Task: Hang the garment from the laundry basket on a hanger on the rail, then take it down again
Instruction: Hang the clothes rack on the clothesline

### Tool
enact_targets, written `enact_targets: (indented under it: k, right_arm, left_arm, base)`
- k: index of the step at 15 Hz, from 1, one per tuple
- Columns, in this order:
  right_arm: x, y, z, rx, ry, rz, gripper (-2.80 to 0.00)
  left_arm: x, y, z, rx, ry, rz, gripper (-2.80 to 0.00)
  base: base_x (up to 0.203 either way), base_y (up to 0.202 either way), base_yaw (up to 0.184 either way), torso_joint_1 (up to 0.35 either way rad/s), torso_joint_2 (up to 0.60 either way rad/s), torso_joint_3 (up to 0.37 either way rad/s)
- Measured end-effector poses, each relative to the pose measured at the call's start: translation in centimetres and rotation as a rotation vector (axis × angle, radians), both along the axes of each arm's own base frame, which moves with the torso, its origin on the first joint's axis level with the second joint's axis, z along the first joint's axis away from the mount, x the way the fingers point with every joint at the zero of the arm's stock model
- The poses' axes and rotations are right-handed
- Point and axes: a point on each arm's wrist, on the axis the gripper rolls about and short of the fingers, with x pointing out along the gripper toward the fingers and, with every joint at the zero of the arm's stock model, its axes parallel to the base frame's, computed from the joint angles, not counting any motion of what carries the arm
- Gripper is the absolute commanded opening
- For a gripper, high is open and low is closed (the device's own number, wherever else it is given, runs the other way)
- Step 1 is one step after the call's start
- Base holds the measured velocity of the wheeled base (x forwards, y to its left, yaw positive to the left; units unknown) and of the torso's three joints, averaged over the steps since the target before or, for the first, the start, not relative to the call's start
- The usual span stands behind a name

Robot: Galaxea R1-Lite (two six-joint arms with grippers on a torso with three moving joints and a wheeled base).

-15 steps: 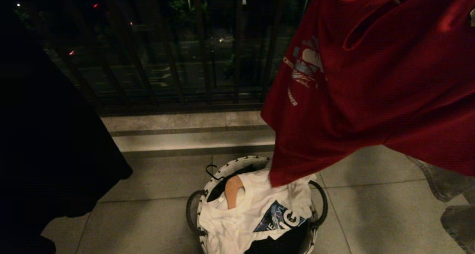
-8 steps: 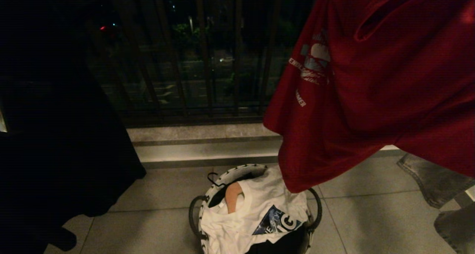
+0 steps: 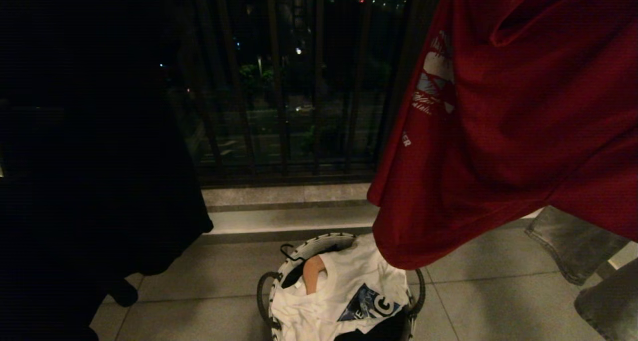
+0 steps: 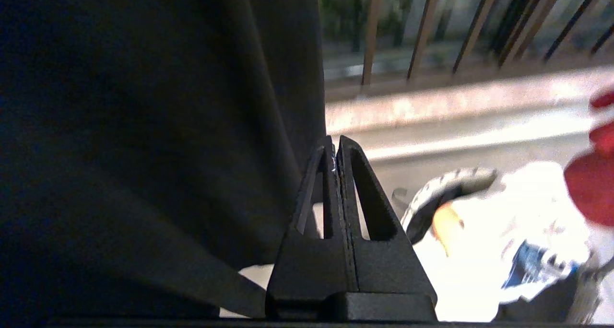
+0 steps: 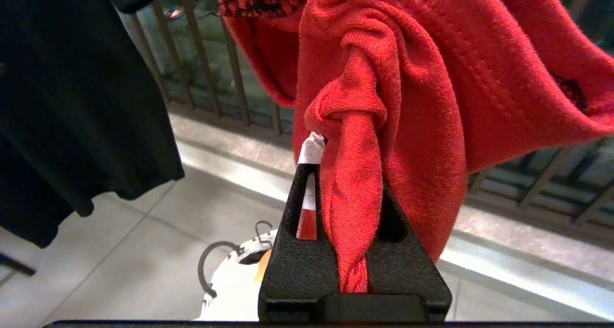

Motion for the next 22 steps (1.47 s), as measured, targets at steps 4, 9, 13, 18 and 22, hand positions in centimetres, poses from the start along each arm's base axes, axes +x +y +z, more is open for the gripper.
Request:
enact_targets:
  k: [4, 9, 13, 18, 22]
  right_arm:
    - [-0.2, -0.1, 0.0, 0.003, -0.004, -0.002, -2.8]
    - [-0.3, -0.2, 0.0, 0.004, -0.006, -0.002, -2.8]
    - [-0.3, -0.2, -0.4, -0.003, 0.005, -0.005, -2.8]
    - [-0.5, -0.4, -0.7, -0.003, 0.005, -0.011, -2.8]
    - [-0.9, -0.7, -0.8, -0.002, 0.002, -0.02, -2.8]
  left_arm:
    - [0.2, -0.1, -0.3, 0.017, -0.009, -0.002, -2.8]
    - [0.0, 0.0, -0.7, 0.022, -0.005, -0.003, -2.8]
    - [0.4, -0.2, -1.0, 0.029, 0.011, -0.004, -2.8]
    - [0.7, -0.4, -1.1, 0.035, 0.021, -0.004, -2.8]
    - [0.8, -0.4, -1.2, 0.039, 0.025, -0.004, -2.8]
  base:
    - [0.0, 0.0, 0.0, 0.001, 0.0, 0.2]
    - [0.0, 0.0, 0.0, 0.002, 0.0, 0.106]
    - [0.0, 0.0, 0.0, 0.0, 0.0, 0.0]
    - [0.0, 0.0, 0.0, 0.0, 0.0, 0.0]
    - [0.0, 0.0, 0.0, 0.043, -0.26, -0.214]
